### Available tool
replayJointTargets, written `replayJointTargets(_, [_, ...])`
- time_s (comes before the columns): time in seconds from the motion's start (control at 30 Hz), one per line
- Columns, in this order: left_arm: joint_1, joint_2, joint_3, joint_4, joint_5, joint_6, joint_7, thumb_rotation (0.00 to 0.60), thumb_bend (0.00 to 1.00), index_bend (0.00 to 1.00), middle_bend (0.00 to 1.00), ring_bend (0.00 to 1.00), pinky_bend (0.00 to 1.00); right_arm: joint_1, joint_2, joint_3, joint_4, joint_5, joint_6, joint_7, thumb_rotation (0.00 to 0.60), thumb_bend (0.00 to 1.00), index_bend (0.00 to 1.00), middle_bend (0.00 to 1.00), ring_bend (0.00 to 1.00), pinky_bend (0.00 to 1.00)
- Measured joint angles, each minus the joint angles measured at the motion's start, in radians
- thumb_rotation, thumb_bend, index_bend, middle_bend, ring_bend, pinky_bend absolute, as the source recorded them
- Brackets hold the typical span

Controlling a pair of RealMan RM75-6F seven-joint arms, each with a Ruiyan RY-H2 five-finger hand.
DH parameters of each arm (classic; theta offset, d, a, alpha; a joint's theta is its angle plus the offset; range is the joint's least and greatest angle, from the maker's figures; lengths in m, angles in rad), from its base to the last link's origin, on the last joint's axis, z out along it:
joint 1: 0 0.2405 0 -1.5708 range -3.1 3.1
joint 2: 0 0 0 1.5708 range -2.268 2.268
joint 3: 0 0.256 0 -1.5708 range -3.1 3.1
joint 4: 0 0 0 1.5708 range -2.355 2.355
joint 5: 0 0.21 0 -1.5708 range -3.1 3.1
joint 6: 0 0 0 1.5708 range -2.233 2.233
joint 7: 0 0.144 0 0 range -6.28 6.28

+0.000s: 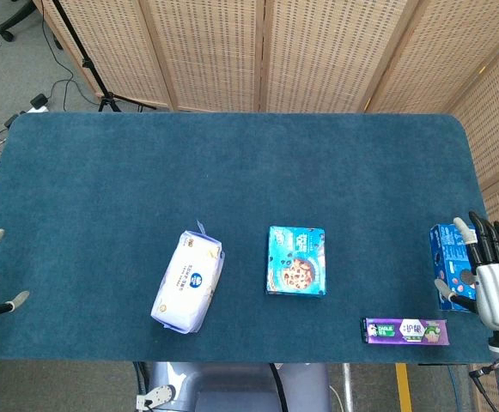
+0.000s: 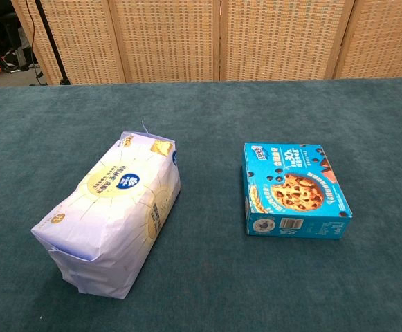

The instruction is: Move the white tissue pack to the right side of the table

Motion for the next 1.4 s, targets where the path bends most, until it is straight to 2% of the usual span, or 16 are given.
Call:
replayJointTargets(0.23, [0.009,-0.003,-0.014,0.006,0.02,-0.007,0.001,0.6,0.0,0.0,0.0,0.0,0.0,-0.004,0.006,0.003,-0.005,0.005,0.002,0.016,0.6,0.0,0.0,0.0,0.0,0.0])
replayJointTargets(0.43, [0.006,-0.017,-0.015,0.023,0.084,-0.001,-0.019,0.6,0.0,0.0,0.0,0.0,0.0,-0.007,0.01,0.007,-0.013,0.008,0.004,0.026,0.6,0.0,0.0,0.0,0.0,0.0])
replayJointTargets(0.53, [-0.013,-0.04,-0.006,0.043,0.173,0.006,-0.027,0.6,0.0,0.0,0.0,0.0,0.0,-0.009,0.014,0.009,-0.018,0.01,0.005,0.039,0.6,0.0,0.0,0.0,0.0,0.0])
replayJointTargets(0.67, [-0.059,-0.088,0.012,0.077,0.353,0.004,-0.03,0.6,0.0,0.0,0.0,0.0,0.0,-0.012,0.019,0.013,-0.023,0.012,0.012,0.048,0.6,0.0,0.0,0.0,0.0,0.0])
replayJointTargets(0.8, [-0.112,-0.124,0.035,0.068,0.483,-0.04,0.025,0.6,0.0,0.0,0.0,0.0,0.0,-0.015,0.025,0.016,-0.024,0.02,0.01,0.06,0.6,0.0,0.0,0.0,0.0,0.0])
replayJointTargets(1.07, [-0.169,-0.177,0.08,0.003,0.547,-0.177,0.148,0.6,0.0,0.0,0.0,0.0,0.0,-0.014,0.027,0.022,-0.024,0.031,0.001,0.082,0.6,0.0,0.0,0.0,0.0,0.0])
replayJointTargets(1.4, [-0.221,-0.319,0.067,0.093,0.569,-0.24,0.162,0.6,0.0,0.0,0.0,0.0,0.0,-0.016,0.032,0.029,-0.025,0.044,-0.005,0.098,0.6,0.0,0.0,0.0,0.0,0.0])
